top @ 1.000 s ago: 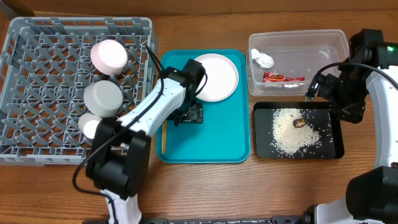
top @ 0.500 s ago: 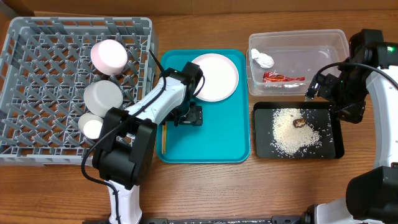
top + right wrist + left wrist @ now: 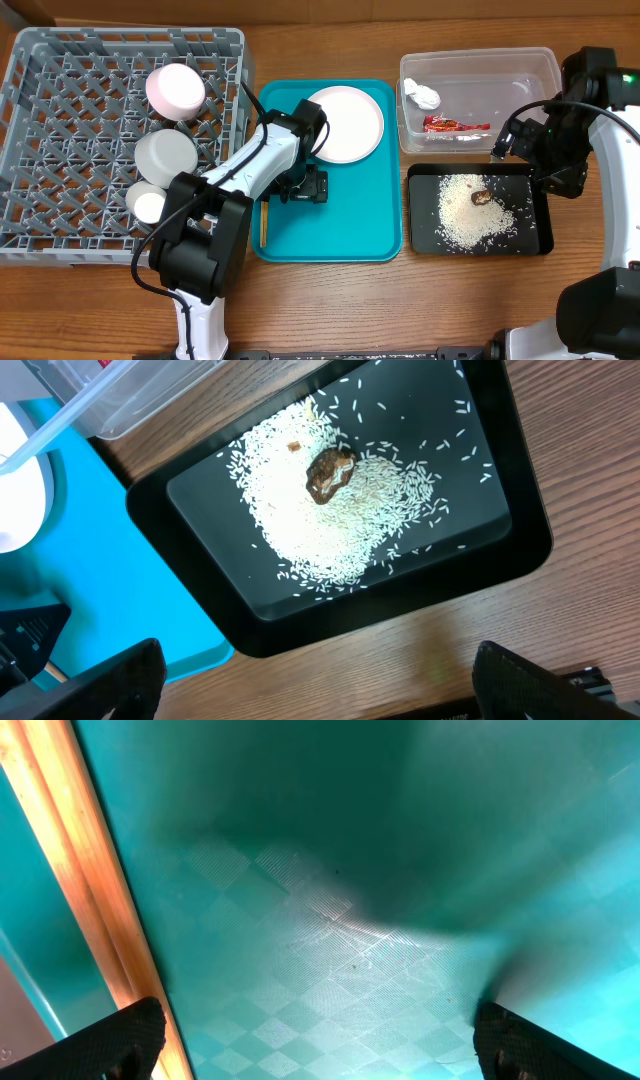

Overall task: Sort waste into correct bins and load items into the dishwasher
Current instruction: 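Pinch one wooden chopstick with the left gripper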

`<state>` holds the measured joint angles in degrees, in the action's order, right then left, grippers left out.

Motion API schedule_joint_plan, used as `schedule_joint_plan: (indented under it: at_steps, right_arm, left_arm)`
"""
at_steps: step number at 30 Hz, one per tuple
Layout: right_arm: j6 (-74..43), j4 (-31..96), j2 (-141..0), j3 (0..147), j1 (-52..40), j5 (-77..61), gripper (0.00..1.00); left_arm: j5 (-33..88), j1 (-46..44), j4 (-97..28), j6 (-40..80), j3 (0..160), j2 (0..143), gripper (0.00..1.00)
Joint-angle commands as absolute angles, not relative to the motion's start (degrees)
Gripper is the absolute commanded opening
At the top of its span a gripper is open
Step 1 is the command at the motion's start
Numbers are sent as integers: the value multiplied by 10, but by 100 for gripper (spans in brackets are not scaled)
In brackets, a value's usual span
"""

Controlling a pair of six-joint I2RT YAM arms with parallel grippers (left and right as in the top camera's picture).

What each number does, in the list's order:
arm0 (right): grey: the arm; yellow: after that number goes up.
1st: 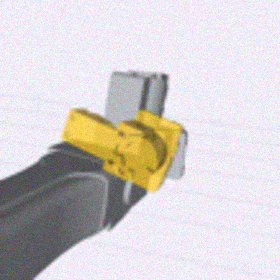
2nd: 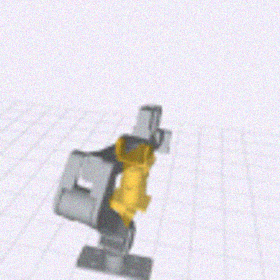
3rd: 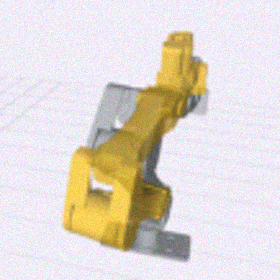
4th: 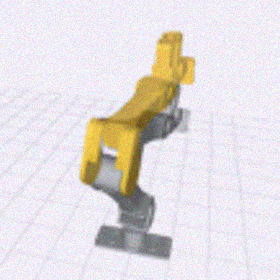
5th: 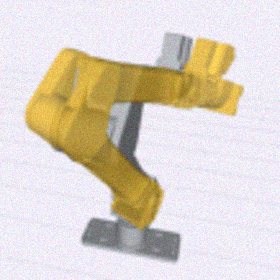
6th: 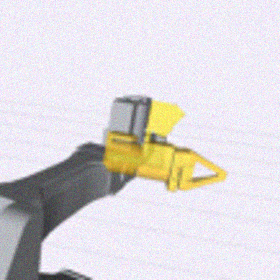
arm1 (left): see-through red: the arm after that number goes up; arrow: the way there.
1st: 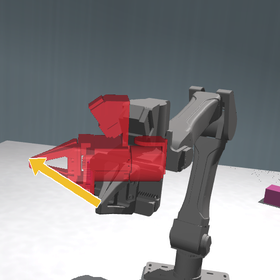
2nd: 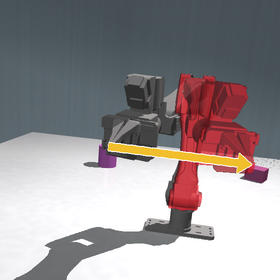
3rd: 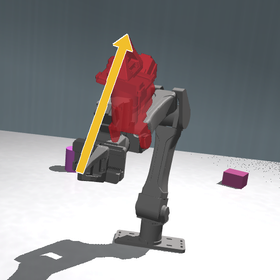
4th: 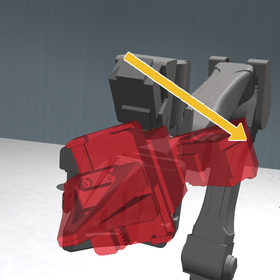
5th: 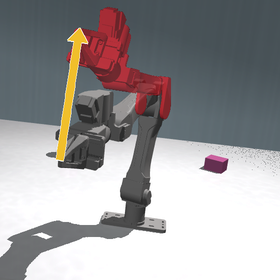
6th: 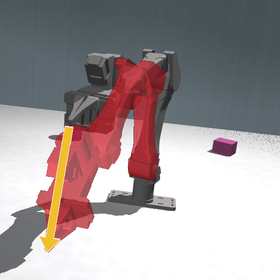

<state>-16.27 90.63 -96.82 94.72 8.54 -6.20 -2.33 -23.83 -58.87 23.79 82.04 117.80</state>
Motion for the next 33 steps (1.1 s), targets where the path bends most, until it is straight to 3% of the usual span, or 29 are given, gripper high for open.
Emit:
schedule_joint_plan:
  at_steps: [1,33]
  right_arm:
    - [-161,904,-952,960,87,-65,100]
    - [-161,904,-952,960,87,-65,100]
  left_arm:
    - [-20,-235,-589,231,815,1188,100]
    - [-29,-235,-548,244,748,1188,100]
